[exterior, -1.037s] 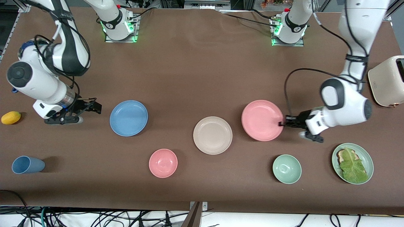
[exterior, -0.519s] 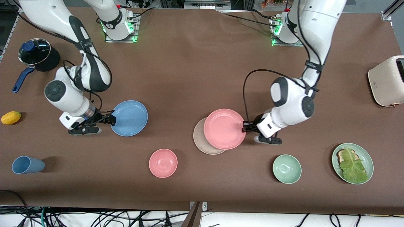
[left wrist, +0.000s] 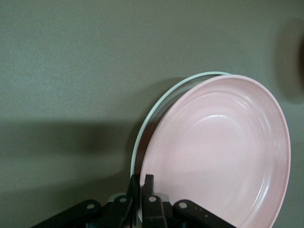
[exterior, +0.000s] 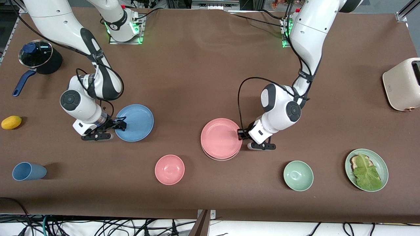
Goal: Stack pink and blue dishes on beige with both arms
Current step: 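Open the left gripper to release the pink plate on the beige plate, then carry the blue plate onto the pink plate while the left gripper withdraws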
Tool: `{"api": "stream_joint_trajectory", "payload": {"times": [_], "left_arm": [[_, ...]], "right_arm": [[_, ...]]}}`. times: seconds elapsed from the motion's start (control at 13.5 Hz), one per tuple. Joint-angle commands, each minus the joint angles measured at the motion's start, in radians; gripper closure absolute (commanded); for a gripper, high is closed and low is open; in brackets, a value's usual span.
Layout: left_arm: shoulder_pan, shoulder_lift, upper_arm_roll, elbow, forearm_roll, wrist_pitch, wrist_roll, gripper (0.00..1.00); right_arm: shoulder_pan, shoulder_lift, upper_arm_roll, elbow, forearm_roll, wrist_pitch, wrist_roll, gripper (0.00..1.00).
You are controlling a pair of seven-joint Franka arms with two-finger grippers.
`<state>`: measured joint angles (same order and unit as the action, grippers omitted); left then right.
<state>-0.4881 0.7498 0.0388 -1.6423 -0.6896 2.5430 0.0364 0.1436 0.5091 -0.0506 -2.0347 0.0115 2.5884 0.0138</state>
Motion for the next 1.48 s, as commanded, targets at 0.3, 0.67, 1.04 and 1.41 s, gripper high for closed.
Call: {"api": "stream_joint_trajectory", "payload": {"times": [0.3, 0.67, 1.04, 1.41], "left_arm": [[-0.012, 0.037, 0.016, 0.033, -0.025, 0.028, -0.003, 0.62], [-0.02, 0.028, 0.016, 0.074, -0.021, 0.028, -0.007, 0.0], [0.006, -0.064, 0.033, 0.075, -0.013, -0.178, -0.038, 0.0], [0.028, -0.165, 0.157, 0.128, 0.167, -0.533, -0.033, 0.0]], "right_arm": [[-0.004, -0.083, 0.0, -0.134, 0.018, 0.029, 0.003, 0.23], [-0.004, -0.087, 0.002, -0.134, 0.018, 0.024, -0.002, 0.81], [-0.002, -0.093, 0.002, -0.127, 0.018, 0.022, -0.008, 1.0], [-0.002, -0.132, 0.005, -0.032, 0.016, -0.101, -0.009, 1.0]]}}
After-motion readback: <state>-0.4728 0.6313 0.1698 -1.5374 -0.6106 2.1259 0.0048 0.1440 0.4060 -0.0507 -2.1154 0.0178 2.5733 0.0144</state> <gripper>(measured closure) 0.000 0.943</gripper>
